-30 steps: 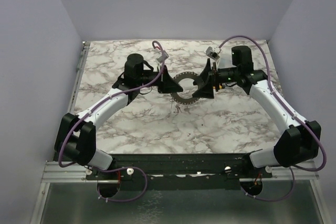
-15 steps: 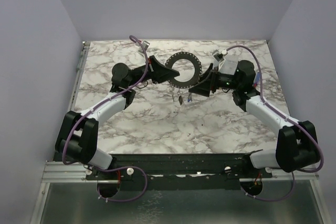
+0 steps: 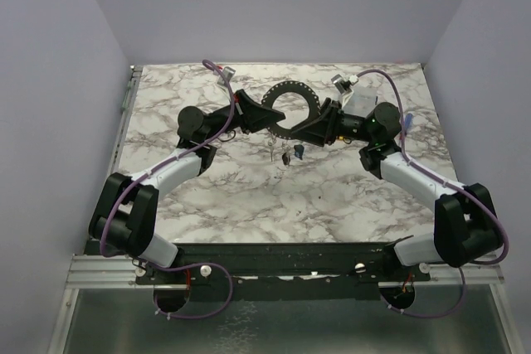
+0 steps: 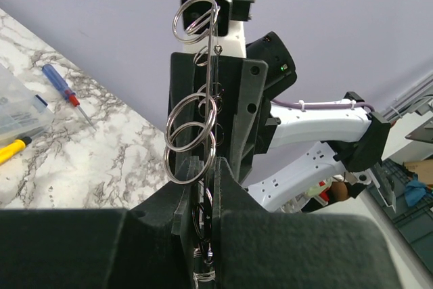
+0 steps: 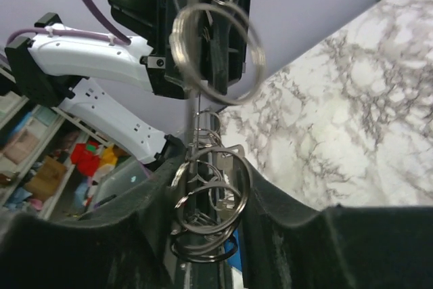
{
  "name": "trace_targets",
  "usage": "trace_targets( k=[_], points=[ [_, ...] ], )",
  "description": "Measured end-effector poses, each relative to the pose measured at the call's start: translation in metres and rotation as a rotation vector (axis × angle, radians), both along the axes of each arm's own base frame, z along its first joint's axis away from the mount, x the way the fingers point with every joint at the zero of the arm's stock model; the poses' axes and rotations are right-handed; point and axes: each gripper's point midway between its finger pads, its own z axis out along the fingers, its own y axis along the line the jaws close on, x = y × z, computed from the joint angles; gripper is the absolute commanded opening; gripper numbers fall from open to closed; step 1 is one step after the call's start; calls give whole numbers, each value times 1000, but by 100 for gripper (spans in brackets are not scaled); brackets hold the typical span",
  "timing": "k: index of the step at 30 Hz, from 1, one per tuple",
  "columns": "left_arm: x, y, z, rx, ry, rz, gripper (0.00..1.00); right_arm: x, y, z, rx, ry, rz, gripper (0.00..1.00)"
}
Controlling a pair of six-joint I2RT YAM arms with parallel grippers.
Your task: Remove the keys from the keyring
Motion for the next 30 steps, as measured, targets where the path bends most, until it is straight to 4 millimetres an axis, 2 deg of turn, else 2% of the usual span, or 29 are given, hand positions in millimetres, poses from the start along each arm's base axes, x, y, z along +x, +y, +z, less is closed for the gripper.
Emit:
trace_targets(
  k=[4,5,6,10,11,13,17,20,24,30],
  points=[
    [0,0,-1,2,-1,0,0,1,3,-3,3,29,0,4],
    [0,0,-2,3,-2,1,0,1,2,-2,5,35,-1,1],
    [0,0,-2,4,-3,1,5,2,2,-2,5,34,-3,1],
    [4,1,-7,23,-10,17,50,2,3,-2,5,38,-5,1],
    [5,2,-8,29,-13,19,59,2,3,-2,6,40,-5,1],
    [9,5,-13,51,-13,28,67,3,3,0,9,38,-7,1],
    [21,19,-18,77,-15,72,69,5,3,8,20,35,-13,1],
    [26,32,-12,80,-40,110,69,7,2,13,33,42,-24,1],
    [21,40,-6,85,-91,133,69,10,1,18,53,55,-37,1],
    [12,43,-21,112,-107,132,69,14,1,34,102,50,-62,1]
  ],
)
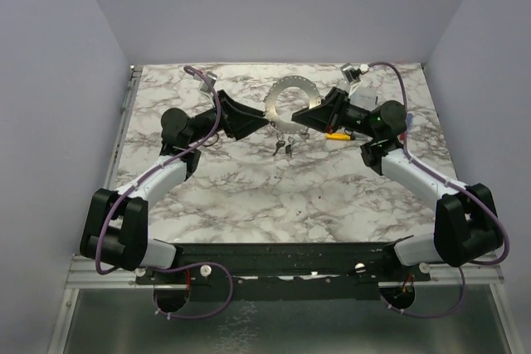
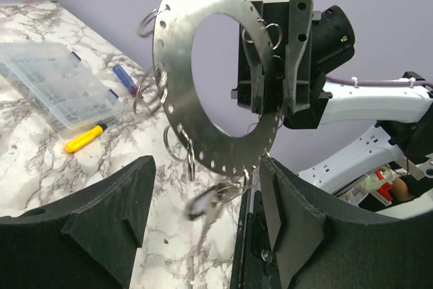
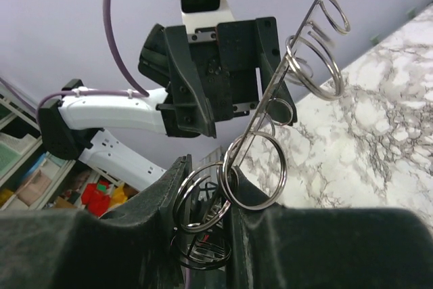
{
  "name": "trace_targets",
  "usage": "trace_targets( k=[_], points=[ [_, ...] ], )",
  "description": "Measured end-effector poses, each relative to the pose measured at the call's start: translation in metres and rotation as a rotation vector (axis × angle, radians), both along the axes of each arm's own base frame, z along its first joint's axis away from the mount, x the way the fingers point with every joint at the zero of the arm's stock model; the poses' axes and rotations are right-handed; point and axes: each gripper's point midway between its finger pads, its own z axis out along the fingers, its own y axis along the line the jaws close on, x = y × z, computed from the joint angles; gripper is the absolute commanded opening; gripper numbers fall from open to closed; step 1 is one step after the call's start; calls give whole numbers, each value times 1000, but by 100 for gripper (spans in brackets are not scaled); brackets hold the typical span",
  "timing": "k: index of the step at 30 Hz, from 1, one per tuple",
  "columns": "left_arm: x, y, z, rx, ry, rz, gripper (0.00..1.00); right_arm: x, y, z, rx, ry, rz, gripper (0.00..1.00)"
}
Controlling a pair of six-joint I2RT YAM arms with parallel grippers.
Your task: Remove the keys from the keyring
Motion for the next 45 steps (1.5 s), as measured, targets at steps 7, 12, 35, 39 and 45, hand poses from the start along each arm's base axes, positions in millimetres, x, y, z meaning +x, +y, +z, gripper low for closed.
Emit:
trace_targets(
  k=[7,12,35,39,45],
  points=[
    [1,6,-4,0,-26,19,69,4,-1,17,54,-3,-25,1],
    [-12,-1,-11,6,-62,-17,68,9,-1,20,75,17,-35,1],
    [-26,-43,-40,79,-235,-112,29,9,-1,34,116,15,-27,1],
    [-25,-43,-36,76,-253,-109,32,9,-2,34,118,18,-25,1],
    [-25,-43,-36,75,-257,-110,35,8,-2,35,120,21,-24,1]
  ],
)
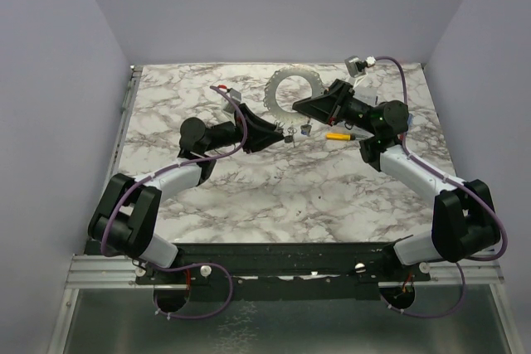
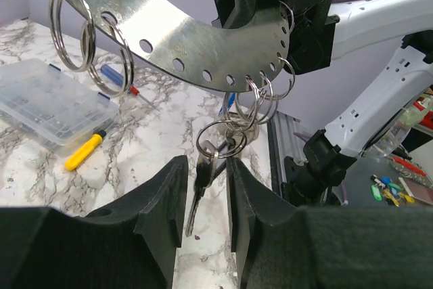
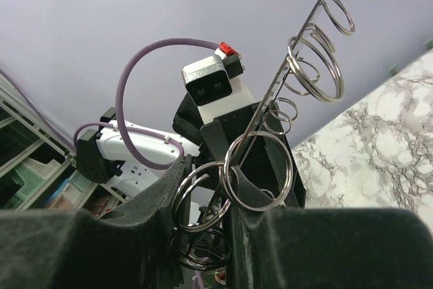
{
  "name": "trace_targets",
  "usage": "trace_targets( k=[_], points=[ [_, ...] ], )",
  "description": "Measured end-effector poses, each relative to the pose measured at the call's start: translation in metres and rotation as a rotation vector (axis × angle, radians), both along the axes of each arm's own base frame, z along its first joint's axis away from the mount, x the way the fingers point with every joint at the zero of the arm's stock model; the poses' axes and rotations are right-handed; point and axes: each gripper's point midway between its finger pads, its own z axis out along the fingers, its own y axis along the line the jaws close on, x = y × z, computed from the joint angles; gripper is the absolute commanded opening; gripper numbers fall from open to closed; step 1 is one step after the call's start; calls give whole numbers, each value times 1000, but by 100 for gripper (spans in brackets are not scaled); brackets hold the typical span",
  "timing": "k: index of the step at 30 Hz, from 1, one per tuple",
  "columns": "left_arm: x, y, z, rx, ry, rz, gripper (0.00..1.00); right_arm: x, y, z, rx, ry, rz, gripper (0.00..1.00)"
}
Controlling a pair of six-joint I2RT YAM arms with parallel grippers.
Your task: Remove the keys from the keyring
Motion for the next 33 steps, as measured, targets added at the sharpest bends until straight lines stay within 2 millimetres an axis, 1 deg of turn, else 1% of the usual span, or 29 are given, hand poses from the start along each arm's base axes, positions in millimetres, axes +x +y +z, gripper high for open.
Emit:
trace_targets(
  k=[2,6,7,10,11,17,20,24,26,29,33],
  points=[
    [0,0,0,0,0,0,35,0,0,0,2,1,1,1],
    [0,-1,-1,1,4,-1,28,-1,0,1,5,4,4,1],
    [0,-1,-2,2,7,-3,24,-1,0,1,5,5,4,1],
    [-1,-3,-3,3,11,-8,3,-1,0,1,4,5,4,1],
    [-1,-4,-3,3,11,-11,0,-1,0,1,4,5,4,1],
    [-3,-3,-1,-3,31,-19,0,2,-2,0,2,5,-5,1],
    [-4,1,2,-2,54,-21,0,7,-7,-6,-7,14,-25,1],
    [-1,17,8,15,87,8,0,14,-11,-21,-33,39,-52,1],
    [3,23,3,49,122,31,0,16,-12,-28,-48,49,-63,1],
    [9,24,-4,106,161,46,0,18,-13,-40,-72,63,-75,1],
    [23,24,-13,225,185,87,0,18,-13,-64,-110,96,-84,1]
  ],
)
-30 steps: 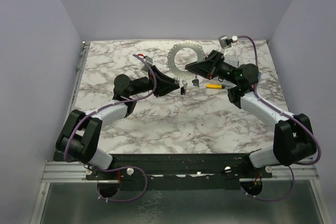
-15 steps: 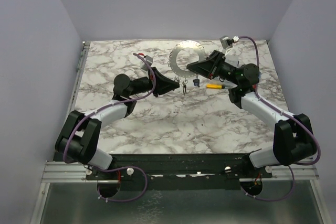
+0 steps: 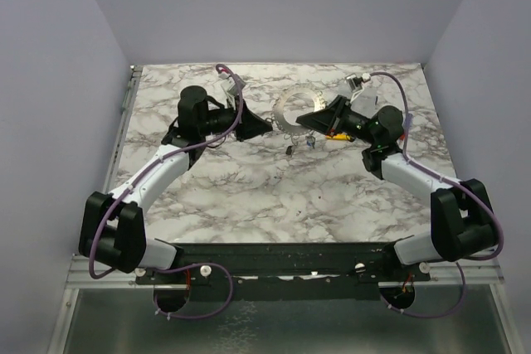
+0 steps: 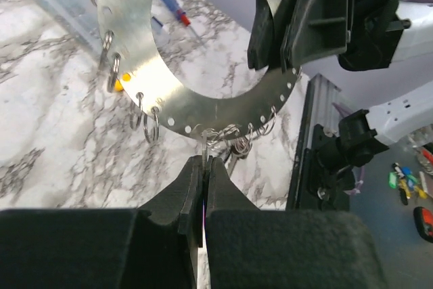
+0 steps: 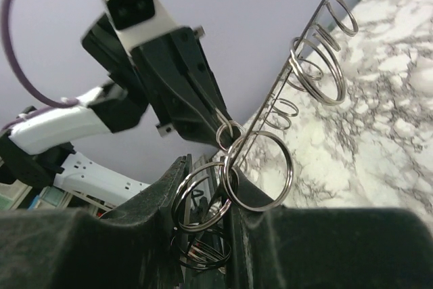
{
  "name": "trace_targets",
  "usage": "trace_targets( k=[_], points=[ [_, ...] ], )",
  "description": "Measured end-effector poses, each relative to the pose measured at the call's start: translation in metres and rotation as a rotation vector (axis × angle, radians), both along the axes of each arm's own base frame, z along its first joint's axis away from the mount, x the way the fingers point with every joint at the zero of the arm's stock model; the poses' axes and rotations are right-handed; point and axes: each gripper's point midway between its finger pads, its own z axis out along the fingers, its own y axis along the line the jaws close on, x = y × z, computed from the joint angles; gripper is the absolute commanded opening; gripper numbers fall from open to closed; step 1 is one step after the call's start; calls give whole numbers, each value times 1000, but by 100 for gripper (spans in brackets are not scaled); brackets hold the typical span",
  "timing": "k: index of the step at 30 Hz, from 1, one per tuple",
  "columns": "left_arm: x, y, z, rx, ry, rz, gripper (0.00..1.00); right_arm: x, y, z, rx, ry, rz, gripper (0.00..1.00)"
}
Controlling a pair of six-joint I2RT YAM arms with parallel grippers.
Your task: Remove the keys from the keyring
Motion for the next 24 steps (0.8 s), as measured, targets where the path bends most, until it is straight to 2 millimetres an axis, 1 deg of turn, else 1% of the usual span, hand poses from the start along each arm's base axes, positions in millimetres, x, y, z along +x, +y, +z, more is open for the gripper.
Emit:
trace_targets(
  k=[3,7,13,17,20,21,24],
  points=[
    [8,3,-2,98,-23,24,0,-2,-1,-19,-28,27,-5,1],
    [10,8,-5,213,-50,40,0,-4,-2,-36,-52,47,-9,1],
    [7,18,0,362,-133,23,0,-9,-4,-54,-77,66,-4,10],
    [2,23,2,441,-198,-5,0,-12,-4,-69,-92,94,4,13],
    [-3,22,5,481,-242,-34,0,-17,-4,-84,-106,117,20,18],
    [-6,20,6,494,-260,-47,0,-18,-4,-85,-107,120,22,21],
    [-11,15,5,523,-299,-80,0,-22,-5,-94,-116,131,32,26]
  ],
)
